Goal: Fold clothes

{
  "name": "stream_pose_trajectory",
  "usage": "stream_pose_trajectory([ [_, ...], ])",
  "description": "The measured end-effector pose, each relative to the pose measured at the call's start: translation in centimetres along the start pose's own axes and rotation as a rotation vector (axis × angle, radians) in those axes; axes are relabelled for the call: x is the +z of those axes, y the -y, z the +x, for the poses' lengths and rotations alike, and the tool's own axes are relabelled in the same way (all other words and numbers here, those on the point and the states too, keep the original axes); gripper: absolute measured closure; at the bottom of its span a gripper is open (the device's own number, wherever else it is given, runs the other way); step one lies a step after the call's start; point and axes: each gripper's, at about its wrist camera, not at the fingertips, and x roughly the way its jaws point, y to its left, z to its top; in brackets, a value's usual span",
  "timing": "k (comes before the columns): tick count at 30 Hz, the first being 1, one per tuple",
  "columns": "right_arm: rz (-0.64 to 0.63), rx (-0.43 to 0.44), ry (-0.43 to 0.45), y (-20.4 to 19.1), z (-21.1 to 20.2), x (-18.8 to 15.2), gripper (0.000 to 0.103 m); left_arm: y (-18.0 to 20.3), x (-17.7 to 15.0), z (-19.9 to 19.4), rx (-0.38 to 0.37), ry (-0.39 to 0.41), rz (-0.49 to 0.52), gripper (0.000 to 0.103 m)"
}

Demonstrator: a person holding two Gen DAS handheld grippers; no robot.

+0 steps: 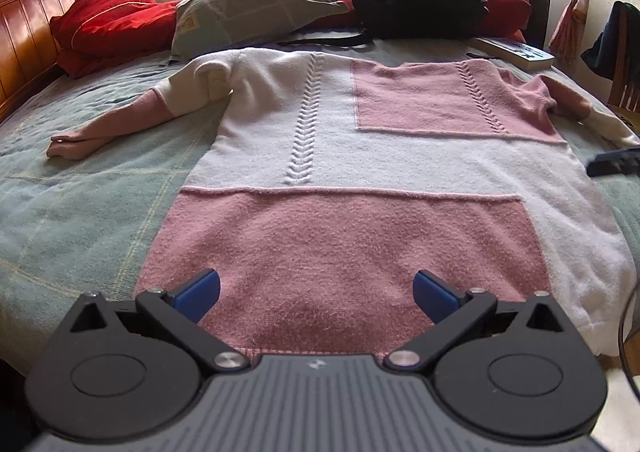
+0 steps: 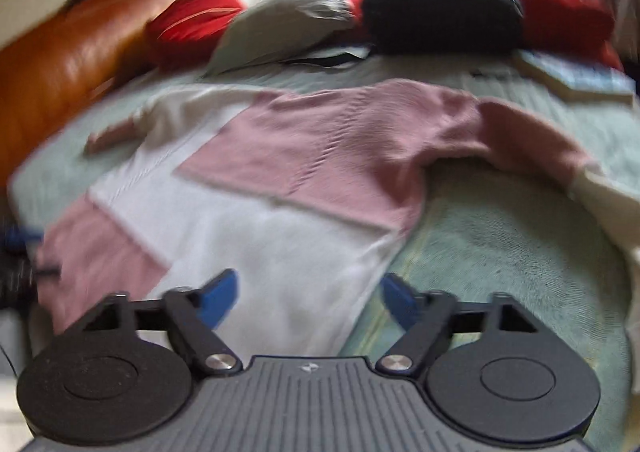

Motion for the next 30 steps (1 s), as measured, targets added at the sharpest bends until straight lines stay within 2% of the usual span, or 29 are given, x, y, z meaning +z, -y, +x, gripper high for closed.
stream_pose_trajectory([
  [4,0.162,0.0,-0.021,4.2,3.2,1.1,0.028,-0.5,0.2,0.5,0.003,-0.013,-0.018,0.001],
  [8,0.266,0.073,0.013,6.3,4.6,1.9,0.03,-0.9,0.7,1.0,0.021,-0.021,-0.033,0.001],
  [10,0.274,0.077,0.015,6.7,5.1,2.4,0.039,-1.0,1.0,1.3,0.023,-0.023,-0.036,0.001],
  [13,0.292,0.092,0.03,7.4,5.7,3.1,0.047,-0.8,1.4,1.4,0.008,-0.019,-0.028,0.001],
  [14,0.298,0.097,0.036,7.6,5.9,3.3,0.053,-0.8,1.6,1.4,0.005,-0.017,-0.024,0.001],
  [16,0.294,0.07,0.038,7.8,6.3,3.8,0.088,-0.8,1.8,1.4,0.003,-0.013,-0.017,0.001],
  [22,0.251,0.036,0.054,7.5,6.1,5.9,0.089,-2.5,2.6,0.8,0.05,0.01,-0.063,0.001],
  [26,0.255,0.011,0.057,8.0,6.5,7.3,0.089,-3.0,2.8,0.5,0.048,0.022,-0.085,0.001],
  [30,0.273,-0.005,0.028,8.3,7.8,7.2,0.089,-2.8,2.5,0.6,0.042,0.019,-0.083,0.001],
])
